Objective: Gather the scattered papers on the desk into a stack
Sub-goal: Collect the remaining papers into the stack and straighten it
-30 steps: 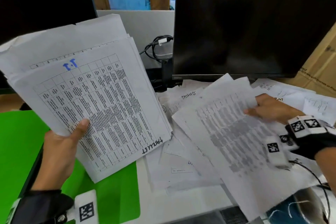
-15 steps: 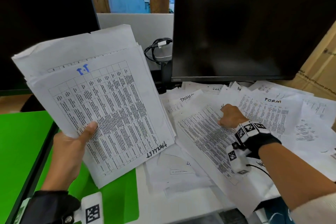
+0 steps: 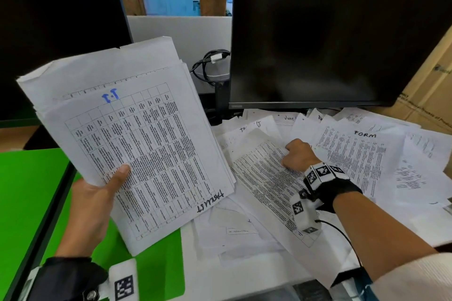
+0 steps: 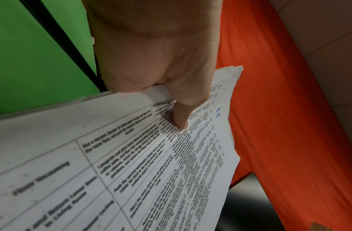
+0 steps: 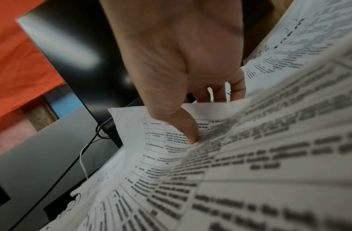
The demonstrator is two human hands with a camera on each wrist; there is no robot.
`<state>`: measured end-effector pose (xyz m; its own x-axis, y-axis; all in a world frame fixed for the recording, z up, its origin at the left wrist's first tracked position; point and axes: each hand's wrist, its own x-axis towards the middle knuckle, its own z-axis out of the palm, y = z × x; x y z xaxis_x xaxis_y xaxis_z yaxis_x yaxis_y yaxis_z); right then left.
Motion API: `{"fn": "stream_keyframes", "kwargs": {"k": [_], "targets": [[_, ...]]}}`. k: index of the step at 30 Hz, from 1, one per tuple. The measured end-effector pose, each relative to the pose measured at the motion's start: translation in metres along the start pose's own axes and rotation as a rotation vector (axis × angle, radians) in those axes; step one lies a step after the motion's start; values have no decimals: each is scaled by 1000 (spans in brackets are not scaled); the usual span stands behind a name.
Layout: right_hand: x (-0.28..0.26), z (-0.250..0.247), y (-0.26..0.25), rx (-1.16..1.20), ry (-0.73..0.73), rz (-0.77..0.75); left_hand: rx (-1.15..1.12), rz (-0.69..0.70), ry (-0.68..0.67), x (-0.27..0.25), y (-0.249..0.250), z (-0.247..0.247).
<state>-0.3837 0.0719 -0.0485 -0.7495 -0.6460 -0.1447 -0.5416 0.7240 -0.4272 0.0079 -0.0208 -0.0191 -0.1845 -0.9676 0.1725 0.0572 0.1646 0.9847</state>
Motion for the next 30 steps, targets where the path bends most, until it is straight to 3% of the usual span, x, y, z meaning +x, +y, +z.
{"fn": "stream_keyframes", "kwargs": {"k": [4, 8, 10, 15, 19, 23, 26, 30], "targets": [[-5, -9, 0, 9, -15, -98, 5, -1, -13, 0, -1, -2], [-17, -39, 2, 193, -20, -145, -15, -28, -8, 3, -3, -7], [-24, -58, -1, 131, -16, -184, -30, -43, -15, 5, -5, -8], [-59, -123, -15, 134, 142, -438, -71, -95, -14, 7, -9, -5], [-91, -166, -35, 393, 323, -613, -64, -147, 0, 9, -10, -5], [-108, -158, -71, 826, 59, -676, -96, -173, -9, 9, -4, 0], [-103, -110, -100, 1090, -227, -550, -162, -144, -88, 6, 6, 8], [-87, -32, -125, 1017, -227, -433, -203, -196, -251, 3, 11, 9]]}}
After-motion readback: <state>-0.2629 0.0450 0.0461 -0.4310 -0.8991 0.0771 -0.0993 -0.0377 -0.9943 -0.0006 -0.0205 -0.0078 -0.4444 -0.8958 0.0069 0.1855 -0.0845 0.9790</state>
